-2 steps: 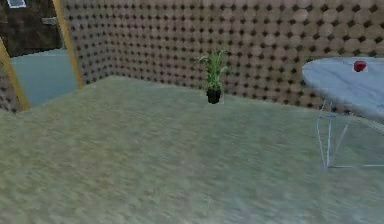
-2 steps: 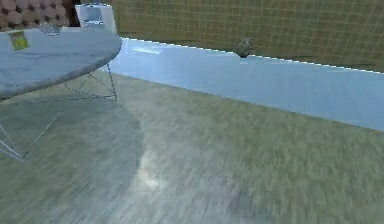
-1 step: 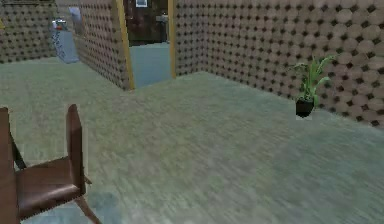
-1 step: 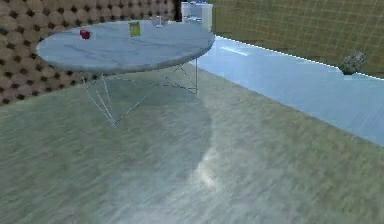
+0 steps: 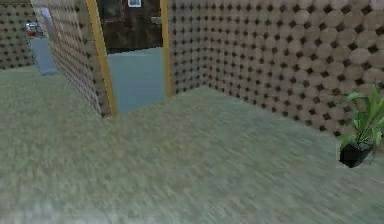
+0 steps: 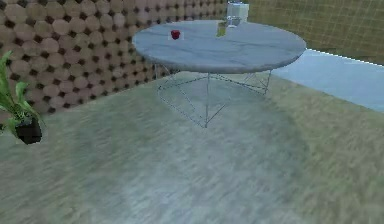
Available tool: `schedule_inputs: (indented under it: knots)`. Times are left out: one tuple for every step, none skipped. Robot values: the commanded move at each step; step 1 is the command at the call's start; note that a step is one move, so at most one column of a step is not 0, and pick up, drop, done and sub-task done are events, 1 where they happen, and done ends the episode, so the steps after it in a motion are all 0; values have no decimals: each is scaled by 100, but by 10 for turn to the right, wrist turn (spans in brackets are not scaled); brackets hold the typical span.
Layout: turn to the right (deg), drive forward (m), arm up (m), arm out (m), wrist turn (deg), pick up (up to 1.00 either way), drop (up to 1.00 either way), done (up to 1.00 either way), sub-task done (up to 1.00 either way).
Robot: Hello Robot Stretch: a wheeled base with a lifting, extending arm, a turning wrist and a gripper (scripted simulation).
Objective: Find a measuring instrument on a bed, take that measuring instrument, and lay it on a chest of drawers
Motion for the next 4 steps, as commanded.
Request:
schedule_inputs:
  knots:
    - [0, 10, 0, 0, 0, 0, 0, 0, 0]
    - [-90, 0, 0, 0, 0, 0, 0, 0, 0]
    - [0, 100, 0, 0, 0, 0, 0, 0, 0]
    - [0, 100, 0, 0, 0, 0, 0, 0, 0]
